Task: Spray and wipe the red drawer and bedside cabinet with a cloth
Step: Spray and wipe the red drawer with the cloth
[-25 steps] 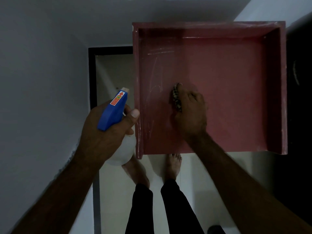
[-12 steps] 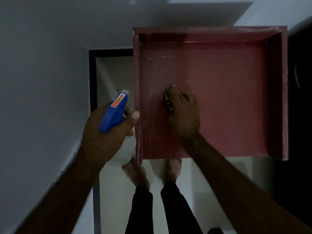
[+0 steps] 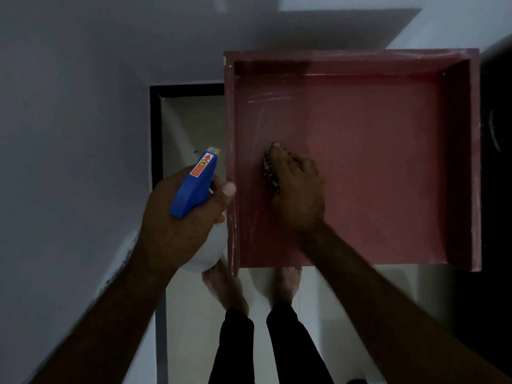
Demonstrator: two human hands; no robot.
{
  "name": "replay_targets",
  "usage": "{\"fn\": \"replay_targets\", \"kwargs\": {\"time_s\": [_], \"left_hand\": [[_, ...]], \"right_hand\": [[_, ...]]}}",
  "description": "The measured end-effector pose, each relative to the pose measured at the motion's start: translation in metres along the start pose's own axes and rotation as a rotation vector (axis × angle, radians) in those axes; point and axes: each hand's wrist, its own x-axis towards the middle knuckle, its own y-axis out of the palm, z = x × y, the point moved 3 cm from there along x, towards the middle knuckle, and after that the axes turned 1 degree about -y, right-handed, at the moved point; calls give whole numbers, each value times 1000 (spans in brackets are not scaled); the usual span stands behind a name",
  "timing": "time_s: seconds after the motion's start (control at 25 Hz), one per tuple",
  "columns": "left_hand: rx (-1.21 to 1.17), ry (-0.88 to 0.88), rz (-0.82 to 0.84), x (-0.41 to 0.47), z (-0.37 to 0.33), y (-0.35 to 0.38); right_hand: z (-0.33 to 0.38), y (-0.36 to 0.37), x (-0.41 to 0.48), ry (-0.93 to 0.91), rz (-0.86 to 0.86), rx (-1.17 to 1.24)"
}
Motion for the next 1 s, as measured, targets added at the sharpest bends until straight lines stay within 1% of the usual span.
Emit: {"fn": "replay_targets", "kwargs": {"time_s": [0.08, 0.12, 0.24, 0.28, 0.32, 0.48, 0.52, 0.56, 0.68, 0.72, 0.76, 0.84, 0.92, 0.96, 1.0], "left_hand": [[-11, -1, 0, 0, -1, 0], [-12, 2, 0, 1, -1, 0], [-19, 18, 0, 3, -1, -1], [-23, 18, -8, 4, 0, -2], [-21, 18, -19, 5, 0, -2], [-9, 44, -16, 10, -1, 0], [-6, 45, -11, 11, -1, 0], [-5, 49, -8, 12, -1, 0], [-11, 57, 4, 13, -1, -1], [-10, 63, 8, 14, -1, -1], [-8, 66, 10, 14, 0, -1], [0, 61, 3, 15, 0, -1], [-12, 55, 0, 16, -1, 0], [-25, 54, 9, 15, -2, 0], [-34, 56, 21, 16, -2, 0]], "right_hand": [[0, -1, 1, -100, 24, -28], [-8, -4, 4, -90, 8, -36], [-34, -16, 18, 115, -62, -12], [-35, -17, 21, 151, -72, -10], [-27, -15, 21, 139, -71, -10], [2, -2, 14, -90, -33, -37], [-2, -4, 17, -95, -47, -51], [-10, -7, 21, -55, -75, -54], [-30, -16, 31, 166, -128, -10], [-26, -15, 32, 185, -137, -6], [-17, -12, 32, 169, -138, -6], [0, -3, 30, 63, -116, -12], [2, -1, 29, -33, -71, -45], [-4, -4, 31, -42, -61, -55], [-14, -9, 35, -13, -70, -48]]}}
